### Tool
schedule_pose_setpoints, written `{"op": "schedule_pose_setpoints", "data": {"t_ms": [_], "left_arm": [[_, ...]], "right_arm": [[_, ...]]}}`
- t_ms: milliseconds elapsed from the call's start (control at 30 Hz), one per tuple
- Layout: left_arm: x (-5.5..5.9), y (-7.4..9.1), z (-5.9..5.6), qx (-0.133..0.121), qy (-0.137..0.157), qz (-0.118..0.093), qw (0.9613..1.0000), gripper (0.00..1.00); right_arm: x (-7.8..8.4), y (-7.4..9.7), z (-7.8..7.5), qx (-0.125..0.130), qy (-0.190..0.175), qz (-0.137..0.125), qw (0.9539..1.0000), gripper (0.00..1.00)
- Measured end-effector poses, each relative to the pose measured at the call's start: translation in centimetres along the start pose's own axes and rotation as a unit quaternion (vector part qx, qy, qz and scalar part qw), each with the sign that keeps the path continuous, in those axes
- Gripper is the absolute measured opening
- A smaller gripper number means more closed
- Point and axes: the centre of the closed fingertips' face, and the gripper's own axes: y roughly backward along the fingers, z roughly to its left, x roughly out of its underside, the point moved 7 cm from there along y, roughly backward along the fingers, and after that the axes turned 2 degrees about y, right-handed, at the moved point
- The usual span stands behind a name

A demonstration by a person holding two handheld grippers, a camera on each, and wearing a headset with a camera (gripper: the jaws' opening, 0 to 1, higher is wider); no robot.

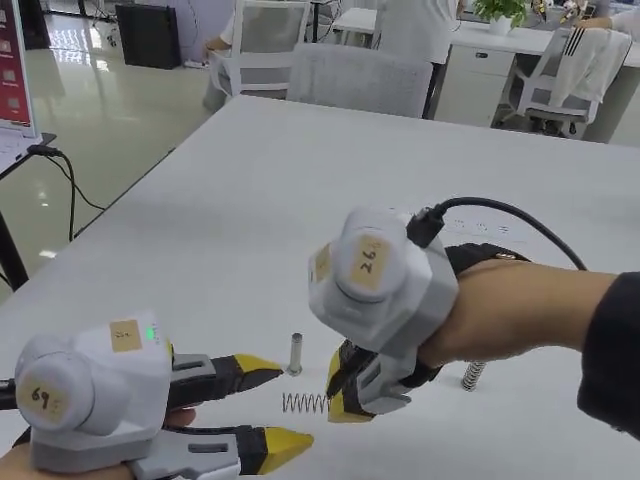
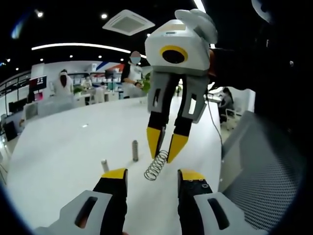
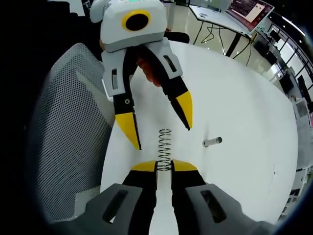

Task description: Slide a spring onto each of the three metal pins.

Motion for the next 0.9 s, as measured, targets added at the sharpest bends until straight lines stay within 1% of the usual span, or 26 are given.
{"op": "schedule_pose_setpoints", "data": {"t_ms": [233,433,733,900], "left_arm": [[-0.05,-0.03,-0.34,0.009,-0.004,0.000,1.0000,0.28],[-0.04,-0.10,-0.65,0.020,-0.008,-0.001,0.9998,0.19],[0.16,-0.28,-0.85,0.031,-0.007,0.003,0.9995,0.14],[0.22,-0.39,-0.91,0.036,-0.008,0.003,0.9993,0.09]], "right_arm": [[-0.11,0.12,0.35,-0.006,0.010,0.000,0.9999,0.07],[-0.04,0.12,0.59,-0.011,0.019,0.003,0.9997,0.07],[-0.05,0.12,0.83,-0.021,0.034,0.001,0.9992,0.07],[-0.01,0.14,0.88,-0.025,0.040,0.001,0.9989,0.07]]}}
